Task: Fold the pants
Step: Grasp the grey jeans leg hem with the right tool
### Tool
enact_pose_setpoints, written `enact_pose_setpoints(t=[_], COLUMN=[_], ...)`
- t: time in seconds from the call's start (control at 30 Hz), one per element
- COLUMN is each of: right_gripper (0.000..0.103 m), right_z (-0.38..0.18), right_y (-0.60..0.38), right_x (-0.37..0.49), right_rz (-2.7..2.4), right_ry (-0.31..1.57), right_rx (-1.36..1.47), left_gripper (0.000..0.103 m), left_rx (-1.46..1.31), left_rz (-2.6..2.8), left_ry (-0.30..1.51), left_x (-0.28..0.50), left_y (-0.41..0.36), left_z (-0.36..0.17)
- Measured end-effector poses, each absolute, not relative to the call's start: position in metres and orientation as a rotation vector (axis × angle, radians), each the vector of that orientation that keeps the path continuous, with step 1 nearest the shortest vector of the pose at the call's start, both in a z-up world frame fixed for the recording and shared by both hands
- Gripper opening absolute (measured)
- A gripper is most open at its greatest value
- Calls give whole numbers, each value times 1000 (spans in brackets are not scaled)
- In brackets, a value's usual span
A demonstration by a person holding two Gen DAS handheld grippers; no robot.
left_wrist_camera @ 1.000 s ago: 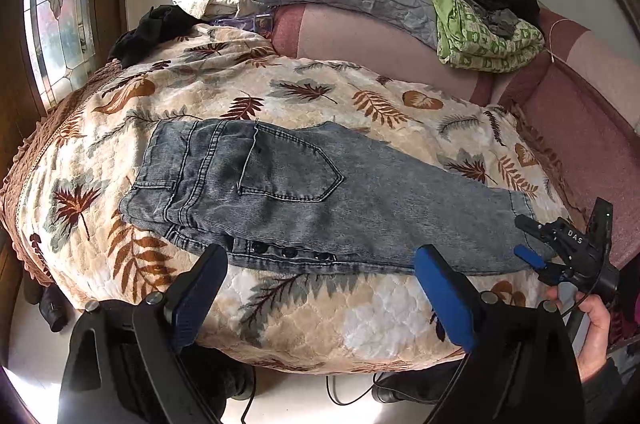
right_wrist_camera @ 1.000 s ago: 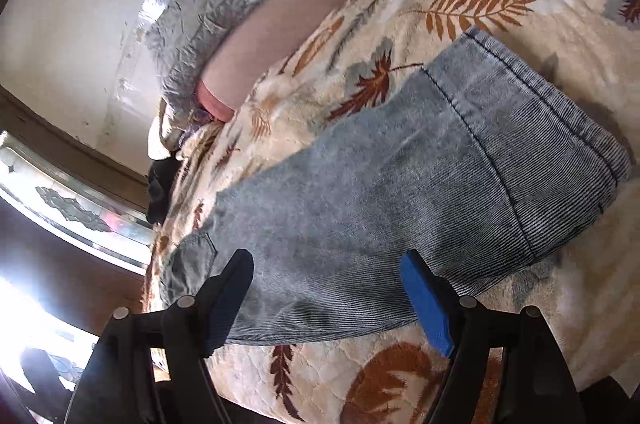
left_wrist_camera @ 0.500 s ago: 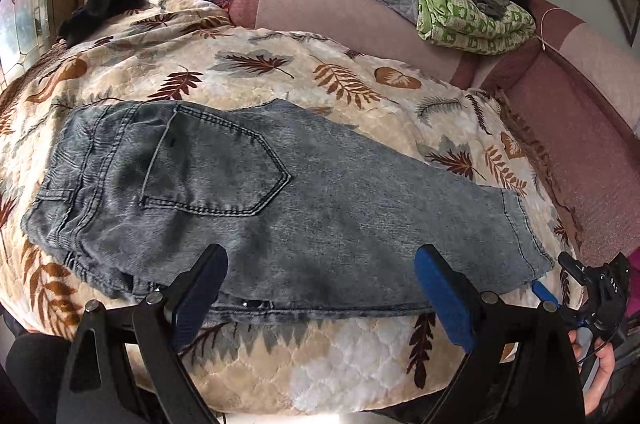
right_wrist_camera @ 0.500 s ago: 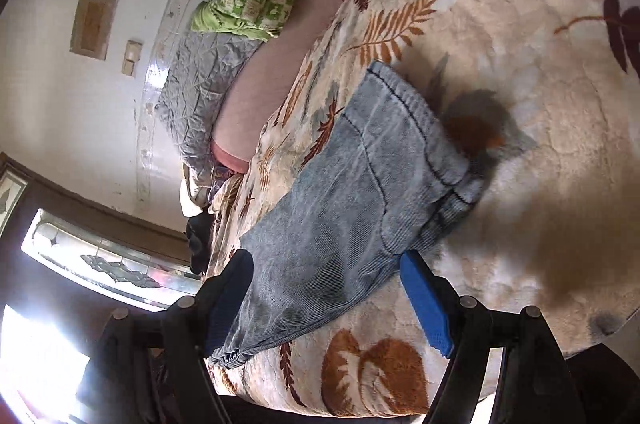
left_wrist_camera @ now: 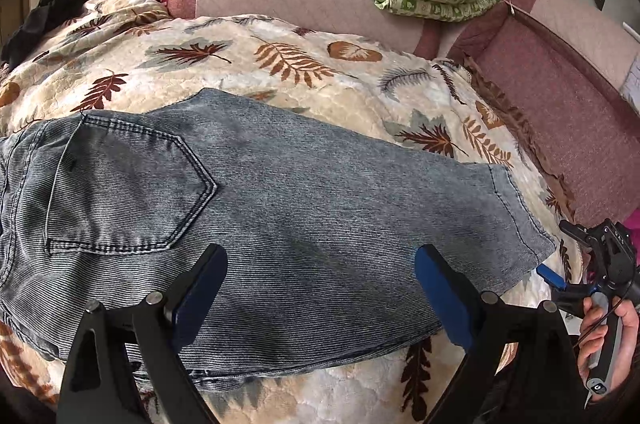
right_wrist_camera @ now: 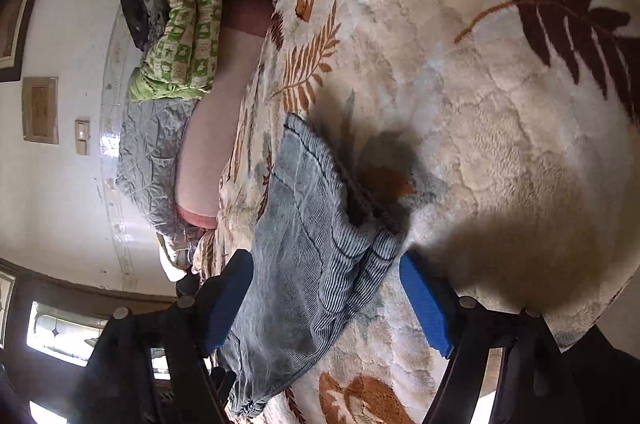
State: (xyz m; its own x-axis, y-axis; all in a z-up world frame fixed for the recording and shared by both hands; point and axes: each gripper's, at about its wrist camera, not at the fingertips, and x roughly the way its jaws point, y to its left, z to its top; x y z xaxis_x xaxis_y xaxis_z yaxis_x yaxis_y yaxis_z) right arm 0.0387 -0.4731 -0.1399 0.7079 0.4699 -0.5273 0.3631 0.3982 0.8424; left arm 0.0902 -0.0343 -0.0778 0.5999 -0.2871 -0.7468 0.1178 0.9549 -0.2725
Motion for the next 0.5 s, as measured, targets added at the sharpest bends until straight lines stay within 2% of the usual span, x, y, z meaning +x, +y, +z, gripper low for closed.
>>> enact_pose_setpoints(t=[0.17,0.27,0.33,0.4,0.47,0.5], right_gripper=[78,71,60,38,28,26], right_z=[-138,-142,-142,-145,-149,-149], right_y=[-471,-474,-475,-477,-480,-480], right_x=[54,54,54,54,52,52], right_rz=[77,62,48,29,18,19], right_ry=[908,917,925,937,947,949], right_rx=[1143,1157,1141,1132,1129,1116], left_gripper=[95,95,95,95,95,95], left_rx=[-203,-183,-169,-148,-126,-116], left_rz=[-251,-254,-257,-253,-239,-227], left_ry=[916,923,928,937,948,956], left_x=[93,94,95,98,102,104], left_y=[-48,-59,-65,-73,-81,-85], left_z=[-84,-86,-87,-90,-93,-95])
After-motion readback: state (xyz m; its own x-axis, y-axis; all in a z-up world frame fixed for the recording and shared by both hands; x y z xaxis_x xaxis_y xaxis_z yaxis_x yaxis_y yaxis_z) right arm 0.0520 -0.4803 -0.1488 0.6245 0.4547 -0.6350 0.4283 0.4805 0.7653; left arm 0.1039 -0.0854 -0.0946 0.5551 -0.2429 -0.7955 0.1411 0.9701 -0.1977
